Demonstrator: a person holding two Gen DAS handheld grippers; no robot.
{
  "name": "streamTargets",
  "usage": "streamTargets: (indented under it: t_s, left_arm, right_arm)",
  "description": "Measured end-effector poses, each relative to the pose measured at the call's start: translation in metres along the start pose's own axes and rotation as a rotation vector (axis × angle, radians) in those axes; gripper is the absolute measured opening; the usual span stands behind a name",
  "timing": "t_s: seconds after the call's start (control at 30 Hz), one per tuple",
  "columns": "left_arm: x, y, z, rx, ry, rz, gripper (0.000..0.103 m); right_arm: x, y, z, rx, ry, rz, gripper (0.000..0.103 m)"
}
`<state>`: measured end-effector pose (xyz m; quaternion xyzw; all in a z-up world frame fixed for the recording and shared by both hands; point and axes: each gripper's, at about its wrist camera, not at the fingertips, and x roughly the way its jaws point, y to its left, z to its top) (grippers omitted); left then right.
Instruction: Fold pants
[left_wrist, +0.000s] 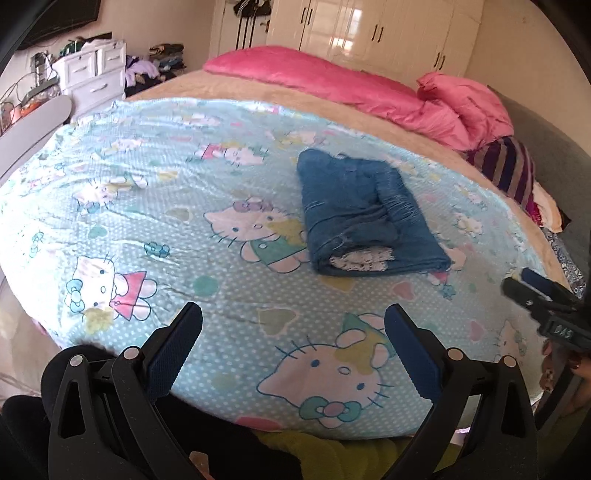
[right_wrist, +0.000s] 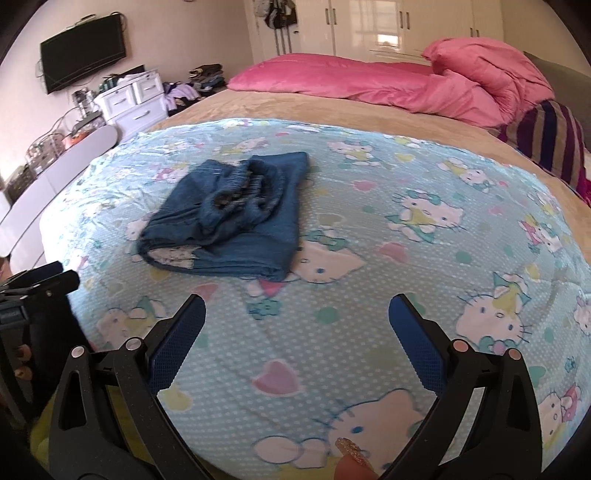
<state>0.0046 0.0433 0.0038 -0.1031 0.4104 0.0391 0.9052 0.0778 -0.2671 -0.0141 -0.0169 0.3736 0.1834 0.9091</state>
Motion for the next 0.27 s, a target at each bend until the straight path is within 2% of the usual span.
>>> streamTargets:
  t_s: [0.13,0.27]
  left_arm:
    - [0.028,0.021,0.012,-0.041,0.06,0.064,0.099]
    - [0.058,0.062,0.036,-0.104,0.088,0.216,0.099]
  right_arm:
    - [0.004,-0.05,0.004,0.074,-0.014,-0.096,0.094]
    - [0.014,-0.13,0.008,0.177,0.003,-0.236,0.094]
